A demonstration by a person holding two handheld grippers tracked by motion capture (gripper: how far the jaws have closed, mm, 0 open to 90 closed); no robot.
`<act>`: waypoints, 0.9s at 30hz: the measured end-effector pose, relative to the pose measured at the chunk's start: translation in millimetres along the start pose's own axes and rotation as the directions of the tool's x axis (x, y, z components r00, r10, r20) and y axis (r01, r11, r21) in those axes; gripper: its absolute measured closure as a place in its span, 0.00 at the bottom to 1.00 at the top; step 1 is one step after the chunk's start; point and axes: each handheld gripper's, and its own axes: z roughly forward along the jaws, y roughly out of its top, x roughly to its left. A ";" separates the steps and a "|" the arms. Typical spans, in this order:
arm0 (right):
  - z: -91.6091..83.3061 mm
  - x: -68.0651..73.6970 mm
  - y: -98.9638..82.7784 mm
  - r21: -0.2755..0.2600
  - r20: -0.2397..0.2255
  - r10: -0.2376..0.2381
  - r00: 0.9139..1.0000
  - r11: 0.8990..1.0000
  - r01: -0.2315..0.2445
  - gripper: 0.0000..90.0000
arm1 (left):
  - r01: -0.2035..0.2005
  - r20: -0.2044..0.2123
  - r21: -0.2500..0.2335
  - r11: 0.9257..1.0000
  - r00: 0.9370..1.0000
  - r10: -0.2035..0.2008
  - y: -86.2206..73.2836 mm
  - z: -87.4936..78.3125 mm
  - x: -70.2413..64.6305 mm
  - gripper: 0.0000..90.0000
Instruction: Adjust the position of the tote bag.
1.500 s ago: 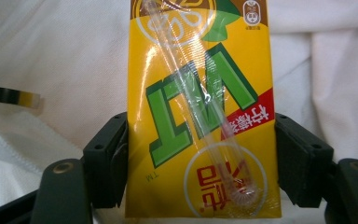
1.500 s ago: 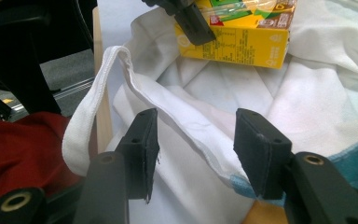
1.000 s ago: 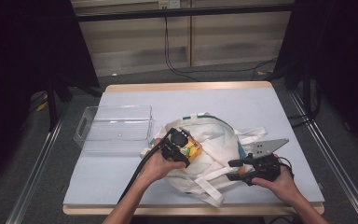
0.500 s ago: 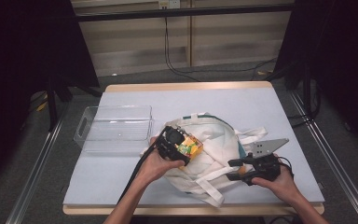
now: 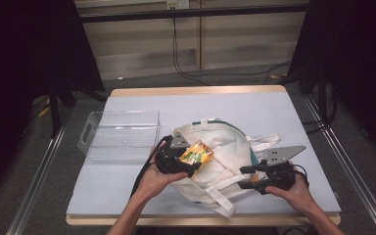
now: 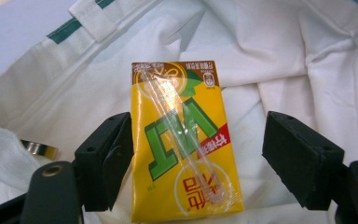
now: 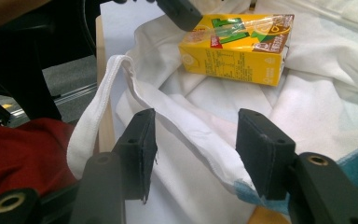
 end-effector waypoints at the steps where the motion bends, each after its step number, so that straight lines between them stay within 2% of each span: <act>1: 0.0 0.1 0.1 -0.002 -0.003 -0.001 1.000 1.000 0.001 0.53 | 0.006 0.003 -0.005 1.000 1.000 -0.006 -4.1 0.8 0.1 0.28; 3: 0.4 0.4 0.2 -0.005 -0.004 -0.003 1.000 1.000 0.003 0.53 | 0.002 -0.008 -0.008 1.000 1.000 -0.003 -12.3 2.2 1.6 0.26; 4: 0.5 0.6 0.2 -0.006 -0.003 -0.005 1.000 1.000 0.005 0.53 | 0.003 0.002 -0.015 1.000 1.000 -0.003 -16.5 1.7 2.8 0.26; 6: 0.6 1.4 0.2 -0.009 0.000 -0.006 1.000 1.000 0.006 0.52 | 0.009 -0.003 -0.045 0.999 1.000 -0.009 -24.2 0.9 2.9 0.25; 11: 0.5 4.0 0.2 -0.024 -0.003 -0.007 1.000 1.000 0.007 0.51 | 0.001 -0.013 -0.068 0.998 1.000 -0.002 -35.7 2.7 2.4 0.18; 13: -0.8 5.4 0.0 -0.033 0.001 -0.010 1.000 0.999 0.010 0.50 | 0.004 -0.013 -0.094 0.996 1.000 -0.005 -39.2 3.6 1.6 0.18; 14: -1.5 5.7 -0.2 -0.039 0.003 -0.010 1.000 0.999 0.010 0.50 | 0.007 -0.007 -0.096 0.995 1.000 -0.008 -40.4 4.6 1.2 0.17; 15: -2.4 5.9 -0.5 -0.044 0.006 -0.007 1.000 0.999 0.008 0.50 | -0.007 -0.017 -0.087 0.996 1.000 0.005 -41.6 5.7 1.1 0.17; 16: -3.1 5.8 -0.9 -0.050 0.009 -0.005 1.000 0.999 0.006 0.49 | 0.011 -0.021 -0.093 0.996 1.000 -0.013 -43.3 7.3 0.7 0.18; 18: -4.3 5.1 -1.9 -0.060 0.013 -0.004 1.000 0.998 0.005 0.49 | 0.007 -0.013 -0.108 0.994 1.000 -0.008 -46.5 9.1 1.5 0.19; 21: -5.7 4.5 -3.4 -0.067 0.025 0.000 1.000 0.998 0.002 0.48 | -0.006 -0.028 -0.114 0.993 1.000 0.002 -46.8 9.3 -2.0 0.18; 22: -5.7 4.2 -4.1 -0.067 0.022 0.002 1.000 0.998 -0.001 0.48 | -0.024 -0.032 -0.118 0.993 0.999 0.021 -47.1 9.2 -1.8 0.18; 25: -5.3 4.0 -6.1 -0.061 0.025 0.004 1.000 0.998 -0.002 0.48 | -0.026 -0.033 -0.138 0.990 0.999 0.022 -49.9 10.9 -2.7 0.17; 26: -5.1 4.1 -6.5 -0.059 0.024 0.004 1.000 0.998 -0.003 0.48 | -0.042 -0.040 -0.137 0.990 0.999 0.037 -50.4 11.3 -3.0 0.16; 27: -4.9 4.1 -7.0 -0.059 0.026 0.005 1.000 0.998 -0.003 0.48 | -0.034 -0.038 -0.142 0.989 0.999 0.029 -51.2 12.0 -4.2 0.15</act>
